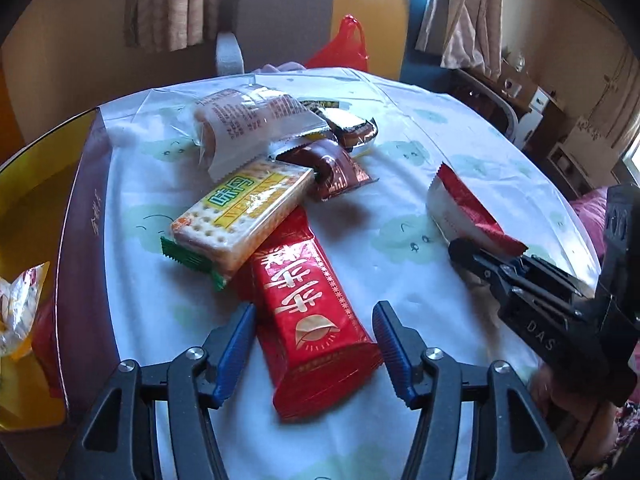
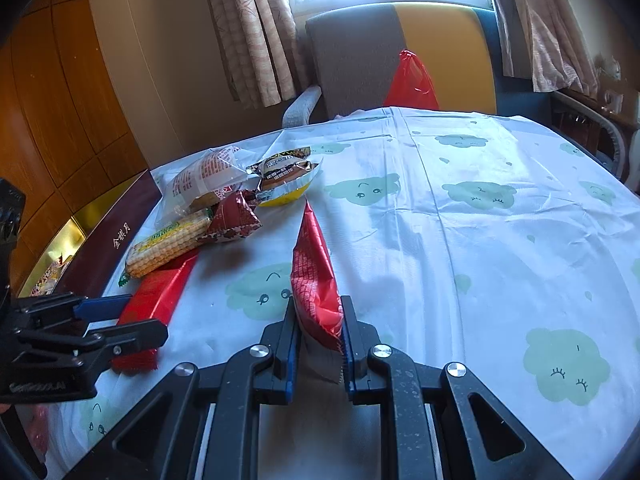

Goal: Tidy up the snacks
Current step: 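Grasp the large red printed packet with the left gripper while the right gripper holds its snack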

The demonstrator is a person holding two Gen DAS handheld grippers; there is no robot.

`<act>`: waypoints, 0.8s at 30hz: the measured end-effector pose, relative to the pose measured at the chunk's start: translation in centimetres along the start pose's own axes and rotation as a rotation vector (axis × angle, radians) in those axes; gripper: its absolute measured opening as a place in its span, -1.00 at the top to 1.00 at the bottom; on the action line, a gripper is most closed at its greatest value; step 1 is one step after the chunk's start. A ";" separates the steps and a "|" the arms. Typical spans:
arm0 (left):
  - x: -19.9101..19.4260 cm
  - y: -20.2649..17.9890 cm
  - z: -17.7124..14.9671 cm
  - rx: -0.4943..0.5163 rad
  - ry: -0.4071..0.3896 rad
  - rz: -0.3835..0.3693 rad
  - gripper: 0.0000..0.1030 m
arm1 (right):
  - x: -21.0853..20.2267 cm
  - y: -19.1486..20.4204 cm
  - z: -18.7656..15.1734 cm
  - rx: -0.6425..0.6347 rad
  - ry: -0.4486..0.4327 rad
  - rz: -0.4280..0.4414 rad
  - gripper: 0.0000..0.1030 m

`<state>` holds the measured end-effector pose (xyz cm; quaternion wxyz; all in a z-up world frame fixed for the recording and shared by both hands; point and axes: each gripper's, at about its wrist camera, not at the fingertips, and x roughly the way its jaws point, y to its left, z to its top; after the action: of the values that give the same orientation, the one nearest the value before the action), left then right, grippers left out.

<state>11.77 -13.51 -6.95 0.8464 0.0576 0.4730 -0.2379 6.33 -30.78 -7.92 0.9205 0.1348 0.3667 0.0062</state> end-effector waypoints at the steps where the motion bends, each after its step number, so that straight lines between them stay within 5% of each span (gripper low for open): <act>1: 0.1 -0.1 0.1 -0.002 -0.001 0.019 -0.18 | 0.0 0.0 0.0 0.000 0.000 0.000 0.65; 8: 1.4 -1.1 0.6 0.048 -0.035 0.113 -0.19 | 0.0 0.0 0.0 0.000 0.000 0.000 0.65; 13: 0.7 -0.6 -1.1 0.023 -0.129 0.088 -0.15 | 0.0 0.0 0.0 -0.001 -0.001 -0.001 0.65; 20: -0.2 0.6 -2.3 -0.021 -0.188 0.039 0.20 | -0.1 0.1 0.0 -0.008 -0.002 -0.010 0.65; 22: -0.2 0.7 -2.4 -0.020 -0.198 0.030 0.20 | -0.2 0.1 0.1 -0.008 -0.004 -0.008 0.59; 24: -0.3 0.5 -2.7 -0.007 -0.206 0.033 0.20 | -0.3 0.2 0.4 -0.006 -0.004 -0.014 0.32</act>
<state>9.81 -12.12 -8.21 0.8945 0.0374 0.3833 -0.2270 6.41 -30.75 -7.45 0.9216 0.1294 0.3659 0.0006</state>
